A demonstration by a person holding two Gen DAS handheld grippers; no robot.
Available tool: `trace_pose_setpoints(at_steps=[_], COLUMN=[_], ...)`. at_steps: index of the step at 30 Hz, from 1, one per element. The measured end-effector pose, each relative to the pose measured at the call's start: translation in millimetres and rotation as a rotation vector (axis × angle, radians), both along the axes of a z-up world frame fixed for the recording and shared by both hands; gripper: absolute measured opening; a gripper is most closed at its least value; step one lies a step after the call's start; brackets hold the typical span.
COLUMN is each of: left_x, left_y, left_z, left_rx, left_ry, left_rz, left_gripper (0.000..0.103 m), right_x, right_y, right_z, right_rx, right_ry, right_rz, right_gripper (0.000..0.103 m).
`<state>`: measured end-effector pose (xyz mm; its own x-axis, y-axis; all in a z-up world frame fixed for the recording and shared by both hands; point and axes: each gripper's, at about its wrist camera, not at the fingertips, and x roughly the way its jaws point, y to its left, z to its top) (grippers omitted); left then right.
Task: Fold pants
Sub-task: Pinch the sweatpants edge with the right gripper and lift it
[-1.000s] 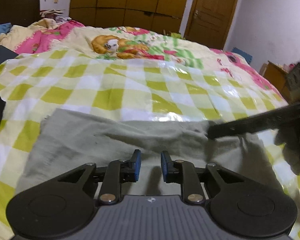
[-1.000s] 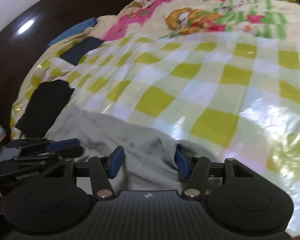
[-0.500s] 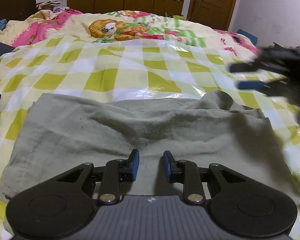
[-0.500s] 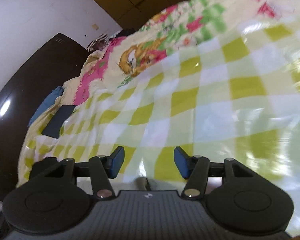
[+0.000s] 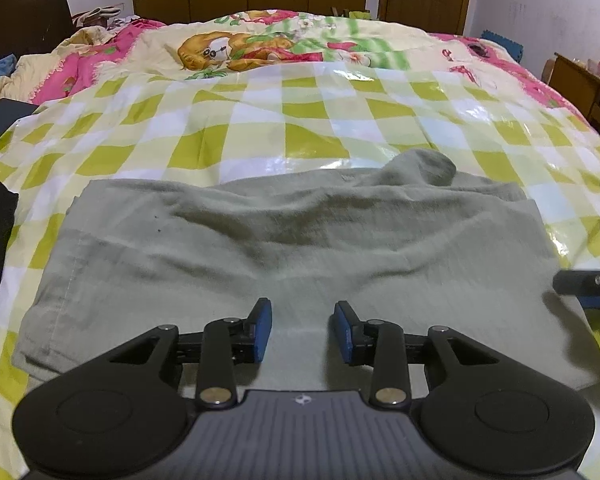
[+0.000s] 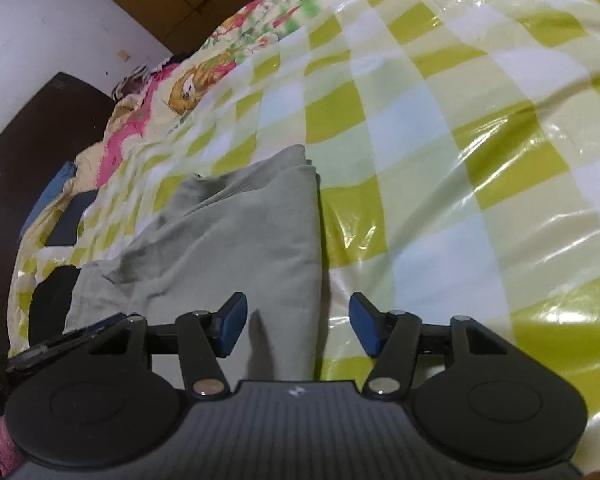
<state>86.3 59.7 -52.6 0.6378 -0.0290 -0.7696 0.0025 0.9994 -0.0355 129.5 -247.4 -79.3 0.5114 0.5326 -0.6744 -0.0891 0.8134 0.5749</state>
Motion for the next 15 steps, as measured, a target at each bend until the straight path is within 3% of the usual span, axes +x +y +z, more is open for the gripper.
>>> trace_pose_setpoints(at_steps=[15], left_x=[-9], left_y=[-5], left_z=[-1], left_rx=[0.001], left_ry=[0.024], left_rz=[-0.010], left_gripper=[0.048], right_x=[-9], right_y=[-2], right_z=[-10], right_rx=[0.166], right_ry=[0.066], right_rz=[0.026], right_gripper=[0.060])
